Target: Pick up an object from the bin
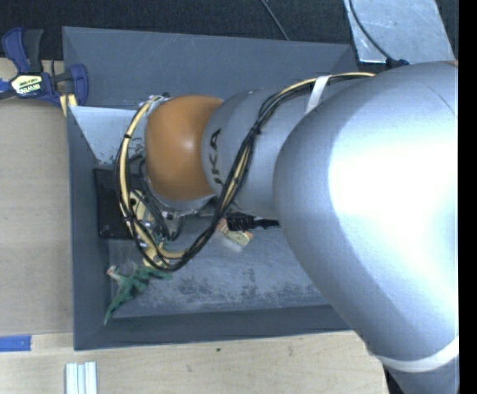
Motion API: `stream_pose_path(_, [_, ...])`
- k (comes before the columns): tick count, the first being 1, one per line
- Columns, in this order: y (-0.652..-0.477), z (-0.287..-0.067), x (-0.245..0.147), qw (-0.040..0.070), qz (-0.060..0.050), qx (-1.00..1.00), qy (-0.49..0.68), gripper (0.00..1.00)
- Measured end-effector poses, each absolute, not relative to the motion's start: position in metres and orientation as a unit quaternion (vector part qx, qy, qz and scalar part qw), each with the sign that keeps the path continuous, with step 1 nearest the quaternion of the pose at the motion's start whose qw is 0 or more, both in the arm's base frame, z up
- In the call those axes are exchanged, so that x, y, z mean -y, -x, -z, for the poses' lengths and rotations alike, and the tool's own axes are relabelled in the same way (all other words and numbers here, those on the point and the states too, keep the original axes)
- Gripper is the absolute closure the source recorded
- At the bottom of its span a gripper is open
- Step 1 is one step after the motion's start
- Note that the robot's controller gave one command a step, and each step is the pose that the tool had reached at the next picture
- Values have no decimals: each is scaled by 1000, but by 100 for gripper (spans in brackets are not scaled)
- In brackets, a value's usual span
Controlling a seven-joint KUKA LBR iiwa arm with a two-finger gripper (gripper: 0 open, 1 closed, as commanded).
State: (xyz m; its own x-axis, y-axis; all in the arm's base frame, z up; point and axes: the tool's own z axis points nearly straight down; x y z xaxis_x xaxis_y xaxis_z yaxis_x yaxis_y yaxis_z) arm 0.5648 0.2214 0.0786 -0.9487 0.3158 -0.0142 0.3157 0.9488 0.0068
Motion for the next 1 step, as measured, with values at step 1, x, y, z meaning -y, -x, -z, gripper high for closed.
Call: stream_pose_path(1, [-542,-81,-236,9,0,-997,-75,100])
